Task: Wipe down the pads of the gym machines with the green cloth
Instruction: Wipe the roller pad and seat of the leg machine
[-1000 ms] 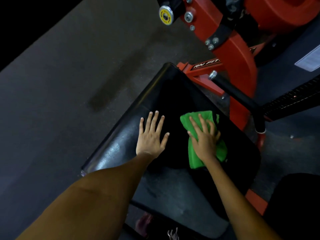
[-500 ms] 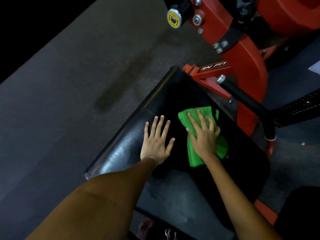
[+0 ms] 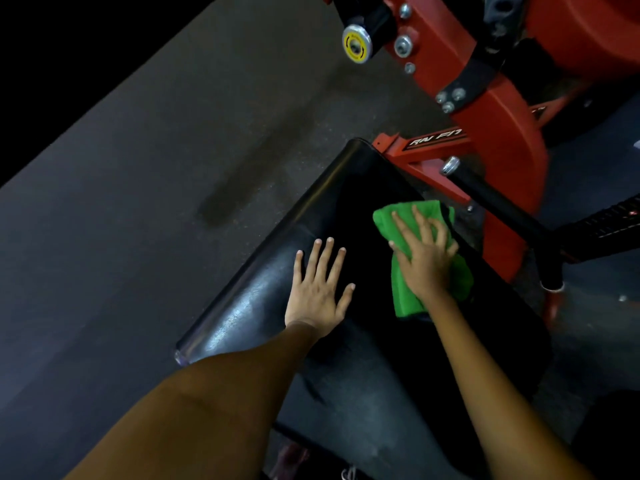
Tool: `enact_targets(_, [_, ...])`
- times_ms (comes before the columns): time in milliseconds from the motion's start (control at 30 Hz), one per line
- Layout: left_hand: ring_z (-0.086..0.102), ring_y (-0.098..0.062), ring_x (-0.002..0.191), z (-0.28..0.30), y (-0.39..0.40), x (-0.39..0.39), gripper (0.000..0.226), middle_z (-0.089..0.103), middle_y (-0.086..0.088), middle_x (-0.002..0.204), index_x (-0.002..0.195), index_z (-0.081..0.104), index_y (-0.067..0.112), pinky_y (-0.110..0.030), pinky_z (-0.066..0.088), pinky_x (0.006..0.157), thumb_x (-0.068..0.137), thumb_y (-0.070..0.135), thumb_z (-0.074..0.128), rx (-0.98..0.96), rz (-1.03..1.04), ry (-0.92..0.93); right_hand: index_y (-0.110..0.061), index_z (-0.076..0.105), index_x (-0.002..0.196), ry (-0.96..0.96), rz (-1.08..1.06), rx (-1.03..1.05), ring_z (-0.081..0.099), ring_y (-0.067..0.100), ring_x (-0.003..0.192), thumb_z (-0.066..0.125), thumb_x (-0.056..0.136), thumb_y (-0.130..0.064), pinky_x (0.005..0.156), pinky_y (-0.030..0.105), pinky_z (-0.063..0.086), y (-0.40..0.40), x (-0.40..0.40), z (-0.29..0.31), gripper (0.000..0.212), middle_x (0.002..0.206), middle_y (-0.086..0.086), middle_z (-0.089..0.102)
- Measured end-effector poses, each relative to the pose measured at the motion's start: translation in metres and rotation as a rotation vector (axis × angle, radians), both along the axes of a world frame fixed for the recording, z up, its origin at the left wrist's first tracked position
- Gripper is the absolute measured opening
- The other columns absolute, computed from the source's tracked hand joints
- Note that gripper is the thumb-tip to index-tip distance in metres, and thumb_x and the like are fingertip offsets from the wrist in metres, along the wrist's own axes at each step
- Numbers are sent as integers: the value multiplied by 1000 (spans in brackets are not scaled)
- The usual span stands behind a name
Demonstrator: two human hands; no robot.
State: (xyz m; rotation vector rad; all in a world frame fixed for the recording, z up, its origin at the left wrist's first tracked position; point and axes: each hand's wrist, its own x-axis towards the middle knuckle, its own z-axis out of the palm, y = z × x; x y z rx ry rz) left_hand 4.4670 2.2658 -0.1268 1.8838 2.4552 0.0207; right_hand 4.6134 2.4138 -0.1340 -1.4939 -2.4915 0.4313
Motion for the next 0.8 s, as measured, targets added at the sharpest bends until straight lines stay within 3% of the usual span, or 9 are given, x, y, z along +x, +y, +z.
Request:
enact_targets(67, [17, -28, 143, 0, 0, 0, 65, 28, -13, 154, 146, 33, 10, -50, 10, 114, 94, 49, 29, 2, 0, -2, -33, 51, 135, -21, -12, 37, 37, 33, 123, 49, 86, -42, 89, 62, 35, -12, 27, -11, 50, 143, 6, 47])
enact_targets(133, [17, -28, 143, 1, 0, 0, 65, 29, -14, 154, 146, 33, 10, -50, 10, 114, 94, 49, 29, -8, 2, 7, -30, 52, 135, 20, -198, -40, 36, 38, 127, 54, 88, -40, 93, 68, 29, -6, 36, -13, 49, 144, 8, 45])
enact_targets(233, [16, -28, 144, 1, 0, 0, 65, 27, -13, 154, 146, 33, 11, -50, 9, 114, 94, 49, 29, -16, 3, 1, -32, 44, 141, 43, -440, -163, 27, 36, 135, 55, 93, -40, 104, 61, 20, 17, 13, -4, 50, 152, 4, 34])
enact_targets(400, [15, -27, 144, 2, 0, 0, 67, 25, -8, 156, 148, 30, 11, -48, 8, 115, 92, 50, 31, -6, 8, -4, -39, 28, 147, -69, -236, -155, 22, 32, 137, 46, 94, -48, 104, 58, 20, 28, -32, 13, 56, 157, 0, 21])
enact_targets(533, [13, -26, 145, 0, 0, 0, 69, 23, -8, 157, 149, 24, 10, -49, 8, 115, 93, 50, 29, -21, 11, -6, -36, 41, 142, -41, 19, -10, 32, 32, 129, 48, 92, -45, 95, 61, 30, 5, 1, 3, 51, 151, 2, 36])
enact_targets(700, [15, -27, 144, 2, 0, 0, 67, 24, -10, 156, 148, 27, 10, -49, 9, 115, 94, 50, 29, -20, 7, 6, -34, 43, 141, 11, -341, -141, 28, 34, 133, 57, 91, -39, 101, 62, 24, 7, 19, -6, 52, 151, 3, 35])
enact_targets(800, [15, -27, 144, 2, -1, 0, 68, 24, -10, 156, 148, 26, 11, -49, 10, 115, 93, 50, 30, -23, 6, 2, -39, 32, 145, -25, -375, -162, 24, 31, 136, 49, 95, -45, 104, 56, 20, 27, -16, 7, 54, 155, -1, 27])
